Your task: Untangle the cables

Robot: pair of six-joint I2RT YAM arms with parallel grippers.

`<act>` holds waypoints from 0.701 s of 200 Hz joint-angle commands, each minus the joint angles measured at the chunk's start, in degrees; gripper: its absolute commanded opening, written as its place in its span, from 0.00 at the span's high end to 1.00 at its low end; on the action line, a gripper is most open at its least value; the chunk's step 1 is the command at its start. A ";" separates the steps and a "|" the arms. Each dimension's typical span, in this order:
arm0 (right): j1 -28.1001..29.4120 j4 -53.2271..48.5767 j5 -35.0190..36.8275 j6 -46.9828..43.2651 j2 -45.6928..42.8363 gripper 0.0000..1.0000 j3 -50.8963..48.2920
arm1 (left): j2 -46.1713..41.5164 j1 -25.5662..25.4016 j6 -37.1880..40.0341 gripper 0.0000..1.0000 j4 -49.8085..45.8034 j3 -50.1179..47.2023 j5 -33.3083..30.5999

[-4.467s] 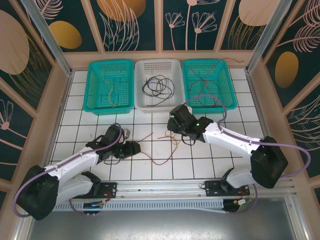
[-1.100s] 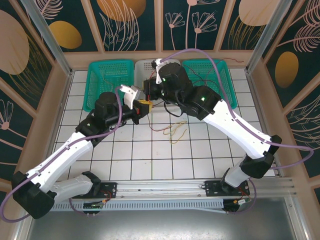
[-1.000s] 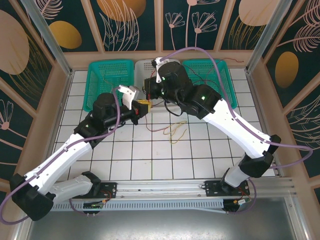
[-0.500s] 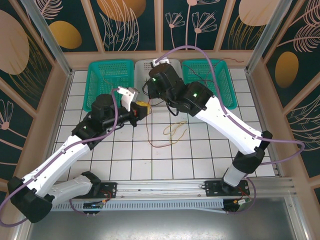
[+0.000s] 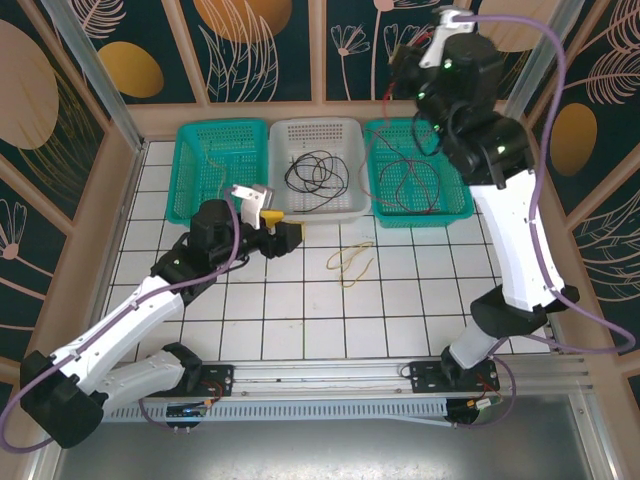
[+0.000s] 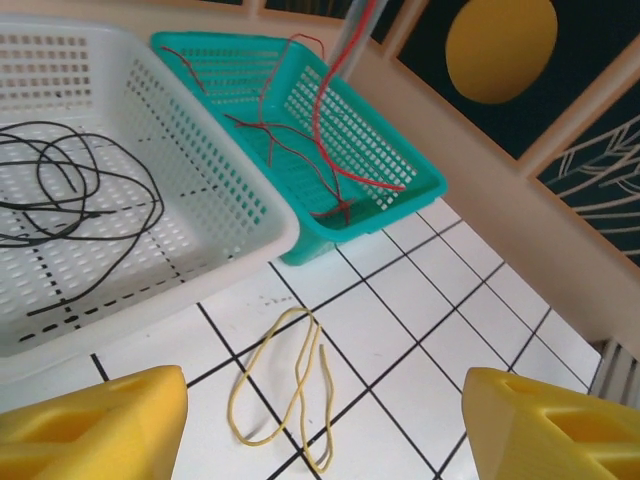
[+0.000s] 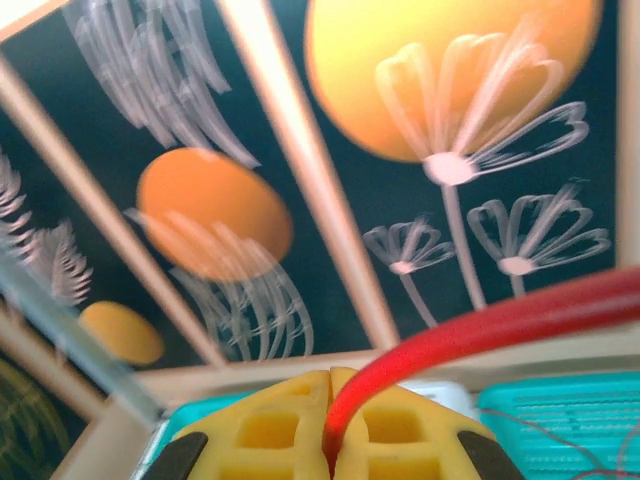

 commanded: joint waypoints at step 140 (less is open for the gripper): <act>-22.82 5.49 -28.78 4.62 10.31 1.00 -13.29 | -3.11 -0.11 -13.25 0.26 10.04 -7.41 -7.90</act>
